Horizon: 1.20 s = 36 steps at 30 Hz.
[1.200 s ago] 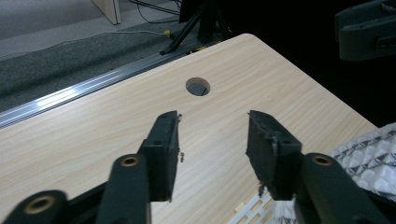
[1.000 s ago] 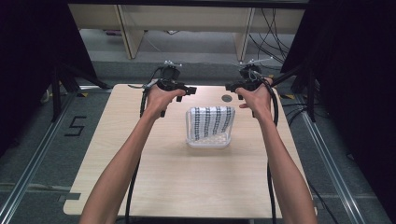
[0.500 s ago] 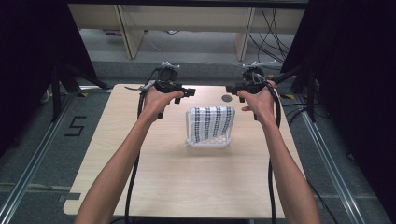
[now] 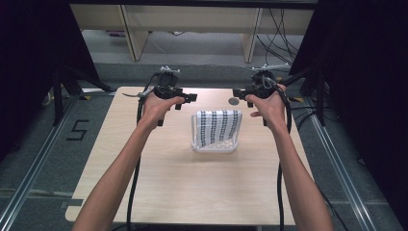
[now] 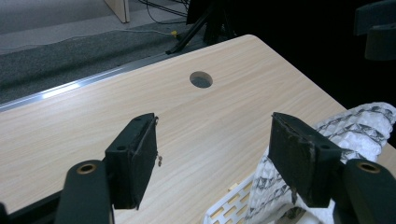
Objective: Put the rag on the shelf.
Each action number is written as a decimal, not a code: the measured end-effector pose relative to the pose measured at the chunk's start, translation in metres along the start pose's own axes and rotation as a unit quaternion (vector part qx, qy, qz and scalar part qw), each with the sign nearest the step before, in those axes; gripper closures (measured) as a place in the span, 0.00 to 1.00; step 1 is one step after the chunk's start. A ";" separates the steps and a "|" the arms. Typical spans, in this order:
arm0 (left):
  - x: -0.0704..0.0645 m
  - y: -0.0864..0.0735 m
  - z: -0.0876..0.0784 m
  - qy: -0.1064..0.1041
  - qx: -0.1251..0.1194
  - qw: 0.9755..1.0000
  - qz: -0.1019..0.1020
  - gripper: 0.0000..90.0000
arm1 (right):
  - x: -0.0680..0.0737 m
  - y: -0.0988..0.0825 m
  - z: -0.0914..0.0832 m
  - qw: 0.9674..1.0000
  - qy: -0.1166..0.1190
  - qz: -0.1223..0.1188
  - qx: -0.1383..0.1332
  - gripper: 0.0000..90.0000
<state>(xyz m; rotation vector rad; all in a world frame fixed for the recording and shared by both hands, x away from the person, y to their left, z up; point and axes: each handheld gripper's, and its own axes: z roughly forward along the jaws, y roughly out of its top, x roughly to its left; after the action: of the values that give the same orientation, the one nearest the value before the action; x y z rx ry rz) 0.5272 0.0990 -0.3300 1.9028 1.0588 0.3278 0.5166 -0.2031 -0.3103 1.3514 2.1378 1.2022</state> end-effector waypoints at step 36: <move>-0.022 -0.020 -0.039 -0.024 -0.011 0.999 0.024 0.26 | 0.003 -0.026 -0.033 0.999 0.025 -0.008 -0.030 0.36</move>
<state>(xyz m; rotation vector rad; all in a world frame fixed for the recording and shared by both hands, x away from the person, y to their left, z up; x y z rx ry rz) 0.4802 0.1091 -0.3207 1.9091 0.9741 0.3190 0.4783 -0.2210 -0.3110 1.2882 2.1243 1.2970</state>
